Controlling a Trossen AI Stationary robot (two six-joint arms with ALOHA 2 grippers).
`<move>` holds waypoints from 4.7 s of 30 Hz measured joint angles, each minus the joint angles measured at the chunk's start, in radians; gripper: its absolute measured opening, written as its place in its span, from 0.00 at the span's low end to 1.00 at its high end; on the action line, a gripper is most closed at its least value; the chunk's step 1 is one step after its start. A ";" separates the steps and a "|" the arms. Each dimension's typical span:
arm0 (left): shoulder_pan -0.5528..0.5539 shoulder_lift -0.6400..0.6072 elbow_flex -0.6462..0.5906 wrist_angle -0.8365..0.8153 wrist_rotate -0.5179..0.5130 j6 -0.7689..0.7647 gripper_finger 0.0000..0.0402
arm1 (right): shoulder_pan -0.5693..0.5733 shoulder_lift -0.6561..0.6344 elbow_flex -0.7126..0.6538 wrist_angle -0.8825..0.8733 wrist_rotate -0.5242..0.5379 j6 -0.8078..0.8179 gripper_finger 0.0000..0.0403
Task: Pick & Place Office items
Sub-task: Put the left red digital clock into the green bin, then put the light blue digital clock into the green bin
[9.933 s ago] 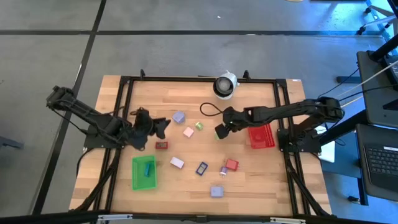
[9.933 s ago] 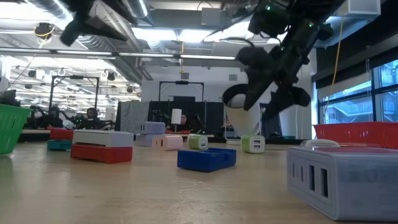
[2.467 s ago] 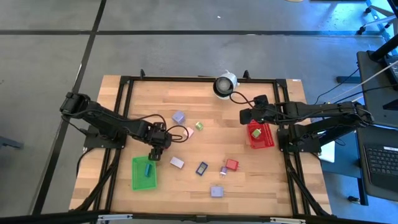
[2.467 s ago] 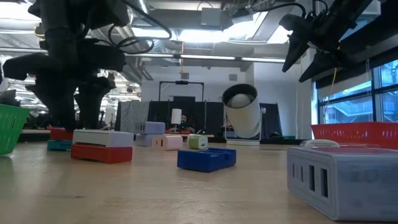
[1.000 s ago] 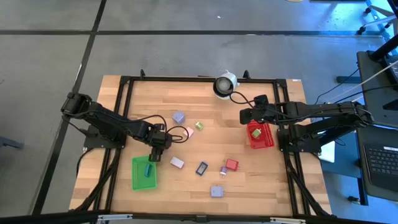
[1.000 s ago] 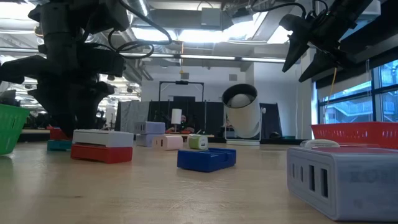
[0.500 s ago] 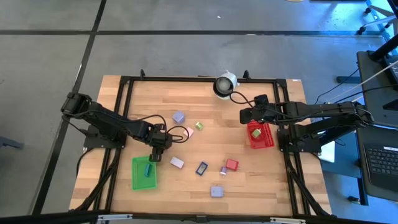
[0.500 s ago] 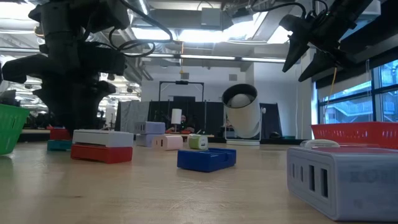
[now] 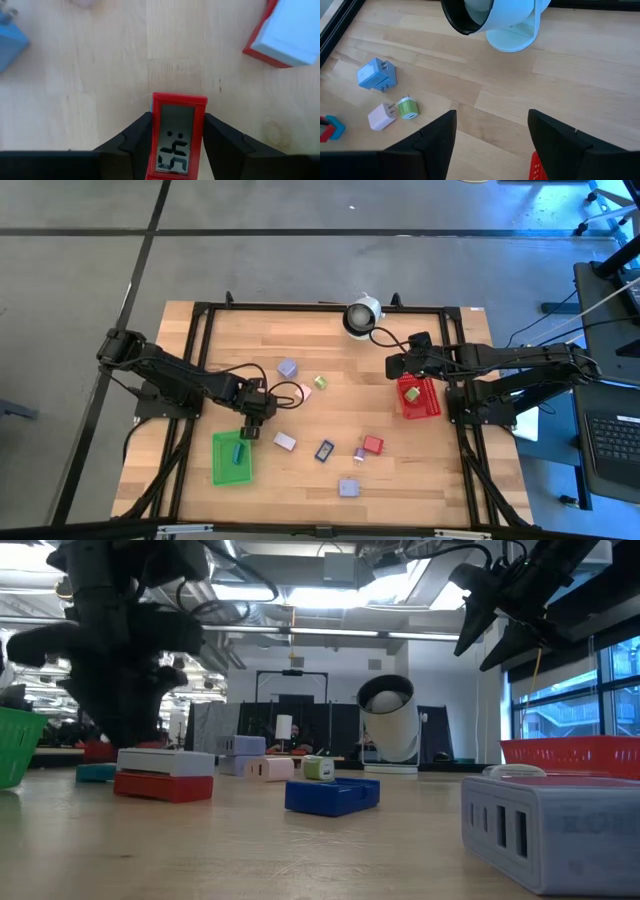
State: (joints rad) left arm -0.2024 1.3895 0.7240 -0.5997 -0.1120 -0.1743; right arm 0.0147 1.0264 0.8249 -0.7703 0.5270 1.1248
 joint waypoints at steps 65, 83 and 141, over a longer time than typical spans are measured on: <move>-0.271 -0.110 0.081 0.300 -0.034 -1.323 0.39 | 0.000 0.000 0.000 0.034 -0.048 -0.348 0.61; -0.563 -0.109 0.081 -0.335 0.042 -2.013 0.39 | 0.000 0.000 0.000 0.035 -0.045 -0.348 0.61; 0.009 0.071 0.201 -0.247 0.005 -0.131 0.53 | 0.000 0.000 0.000 0.053 0.005 -0.242 0.61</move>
State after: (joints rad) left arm -0.1930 1.4602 0.9249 -0.8464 -0.1075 -0.3048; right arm 0.0147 1.0264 0.8246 -0.7174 0.5320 0.8829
